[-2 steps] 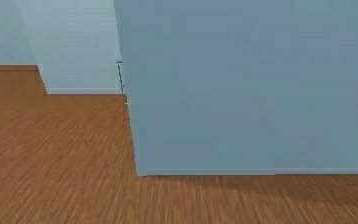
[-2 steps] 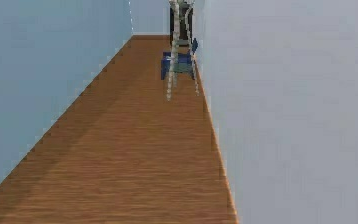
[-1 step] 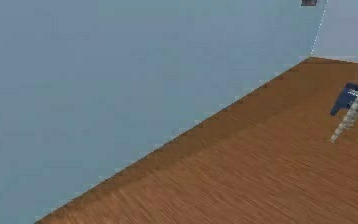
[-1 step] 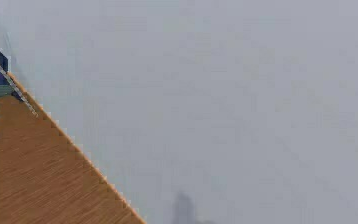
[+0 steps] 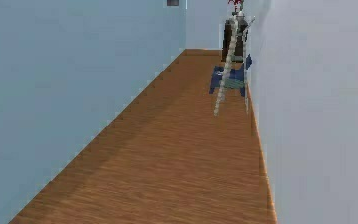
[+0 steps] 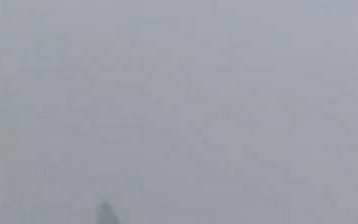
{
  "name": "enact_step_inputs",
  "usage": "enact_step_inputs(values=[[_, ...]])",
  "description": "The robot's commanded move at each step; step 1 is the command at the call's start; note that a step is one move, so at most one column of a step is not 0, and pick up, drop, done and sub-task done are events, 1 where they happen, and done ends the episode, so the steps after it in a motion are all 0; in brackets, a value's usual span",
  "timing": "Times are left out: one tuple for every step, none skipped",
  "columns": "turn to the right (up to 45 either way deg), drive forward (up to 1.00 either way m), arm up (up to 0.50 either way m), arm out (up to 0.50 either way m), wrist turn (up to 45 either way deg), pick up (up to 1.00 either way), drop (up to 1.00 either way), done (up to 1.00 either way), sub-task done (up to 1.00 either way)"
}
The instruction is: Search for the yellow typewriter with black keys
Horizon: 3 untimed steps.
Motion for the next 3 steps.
enact_step_inputs(values=[[0.0, 1.00, 0.00, 0.00, 0.0, 0.00, 0.00, 0.00, 0.00], [3.0, 0.00, 0.00, 0.00, 0.0, 0.00, 0.00, 0.00, 0.00], [0.0, 1.00, 0.00, 0.00, 0.0, 0.00, 0.00, 0.00, 0.00]])
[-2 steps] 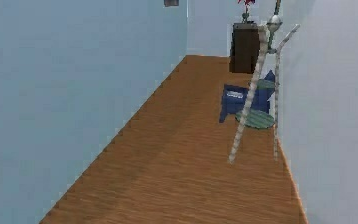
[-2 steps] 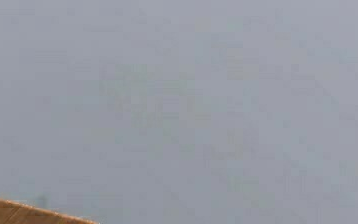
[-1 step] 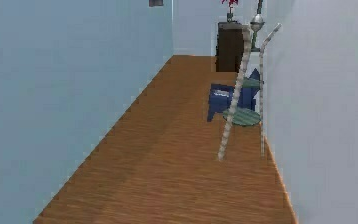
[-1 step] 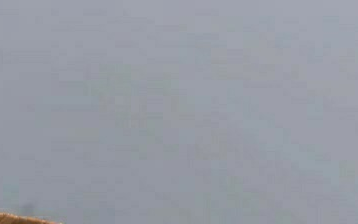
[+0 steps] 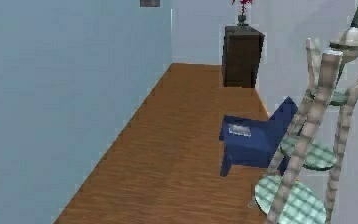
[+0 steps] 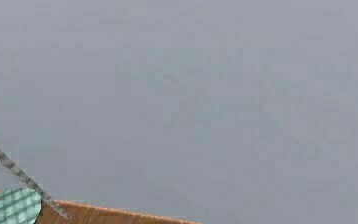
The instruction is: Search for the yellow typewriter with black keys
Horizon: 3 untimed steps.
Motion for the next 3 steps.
enact_step_inputs(values=[[0.0, 0.55, 0.00, 0.00, 0.0, 0.00, 0.00, 0.00, 0.00], [0.0, 1.00, 0.00, 0.00, 0.0, 0.00, 0.00, 0.00, 0.00], [0.0, 0.85, 0.00, 0.00, 0.0, 0.00, 0.00, 0.00, 0.00]])
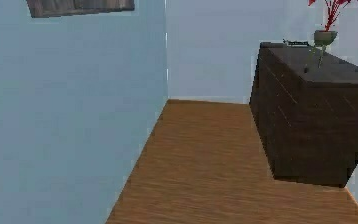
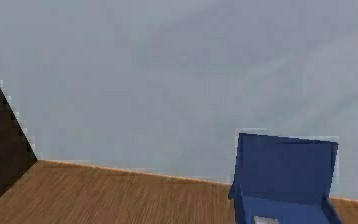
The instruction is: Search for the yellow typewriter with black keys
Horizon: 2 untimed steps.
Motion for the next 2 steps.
enact_step_inputs(values=[[12.0, 0.00, 0.00, 0.00, 0.0, 0.00, 0.00, 0.00, 0.00], [0.0, 1.00, 0.00, 0.00, 0.0, 0.00, 0.00, 0.00, 0.00]])
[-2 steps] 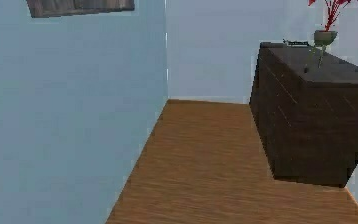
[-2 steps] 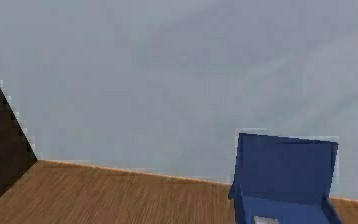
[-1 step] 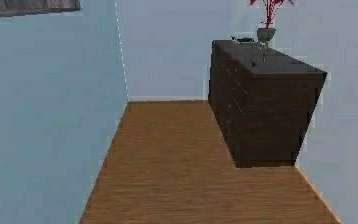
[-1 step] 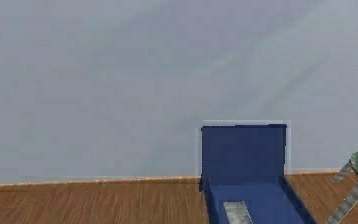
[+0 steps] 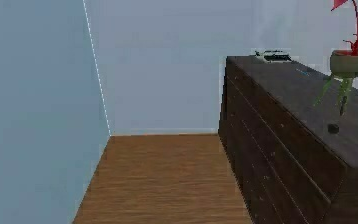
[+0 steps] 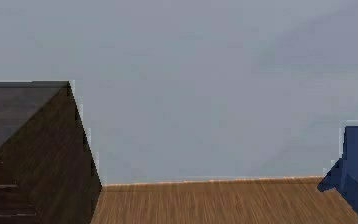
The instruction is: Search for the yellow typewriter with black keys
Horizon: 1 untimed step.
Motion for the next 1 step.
enact_step_inputs(values=[[3.0, 0.00, 0.00, 0.00, 0.0, 0.00, 0.00, 0.00, 0.00]])
